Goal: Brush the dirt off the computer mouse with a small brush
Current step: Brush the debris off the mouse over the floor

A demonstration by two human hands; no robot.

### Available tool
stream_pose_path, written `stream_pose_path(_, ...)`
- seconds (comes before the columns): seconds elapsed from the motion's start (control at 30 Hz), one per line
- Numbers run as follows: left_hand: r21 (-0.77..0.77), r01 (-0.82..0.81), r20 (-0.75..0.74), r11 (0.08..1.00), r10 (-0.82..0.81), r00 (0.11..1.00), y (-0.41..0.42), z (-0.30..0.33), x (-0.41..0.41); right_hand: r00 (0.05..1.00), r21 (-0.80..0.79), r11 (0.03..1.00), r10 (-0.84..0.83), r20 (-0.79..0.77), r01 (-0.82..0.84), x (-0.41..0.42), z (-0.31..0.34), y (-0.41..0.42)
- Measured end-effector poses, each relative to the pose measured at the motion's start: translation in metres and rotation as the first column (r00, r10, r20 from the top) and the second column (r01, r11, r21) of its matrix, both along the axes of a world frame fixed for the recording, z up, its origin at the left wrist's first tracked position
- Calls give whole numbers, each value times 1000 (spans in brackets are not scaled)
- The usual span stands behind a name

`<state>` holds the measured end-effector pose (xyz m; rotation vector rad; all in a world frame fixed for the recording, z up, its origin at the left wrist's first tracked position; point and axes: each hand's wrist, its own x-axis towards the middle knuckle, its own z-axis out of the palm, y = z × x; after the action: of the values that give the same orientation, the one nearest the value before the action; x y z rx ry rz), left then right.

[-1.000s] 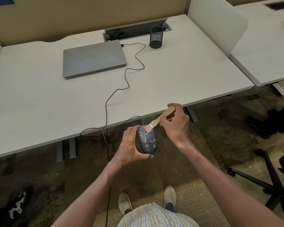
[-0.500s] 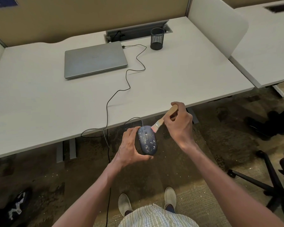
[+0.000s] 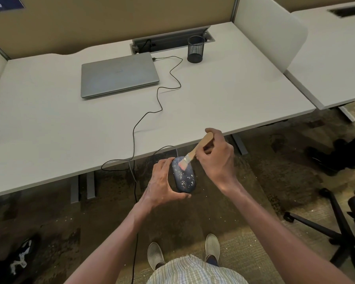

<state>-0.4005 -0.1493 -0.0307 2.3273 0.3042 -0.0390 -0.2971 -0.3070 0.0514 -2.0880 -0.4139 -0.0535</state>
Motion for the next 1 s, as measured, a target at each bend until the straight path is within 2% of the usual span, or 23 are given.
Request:
stream_pose_path(0.17, 7, 6, 4, 1000, -6, 1000, -3, 1, 0, 997, -72, 997, 20, 73, -14, -8, -1, -1)
stream_pose_path(0.37, 8, 4, 6, 1000, -4, 1000, -6, 1, 1, 988, -67, 996, 67, 140, -58, -10, 5, 2)
stream_pose_path(0.57, 17, 13, 17, 1000, -13, 1000, -7, 0, 2, 967, -155, 985, 110, 231, -75, -9, 10, -2)
stream_pose_path(0.7, 7, 17, 27, 1000, -18, 999, -6, -1, 3, 954, -159, 969, 218, 204, -188, -9, 13, 0)
stream_pose_path(0.87, 19, 18, 28, 1000, -18, 999, -5, -3, 4, 948, -179, 969, 209, 241, -168, -4, 17, -7)
stream_pose_path(1.0, 12, 12, 39, 1000, -13, 999, -5, -3, 7, 943, -143, 960, 266, 201, -241, -6, 16, -4)
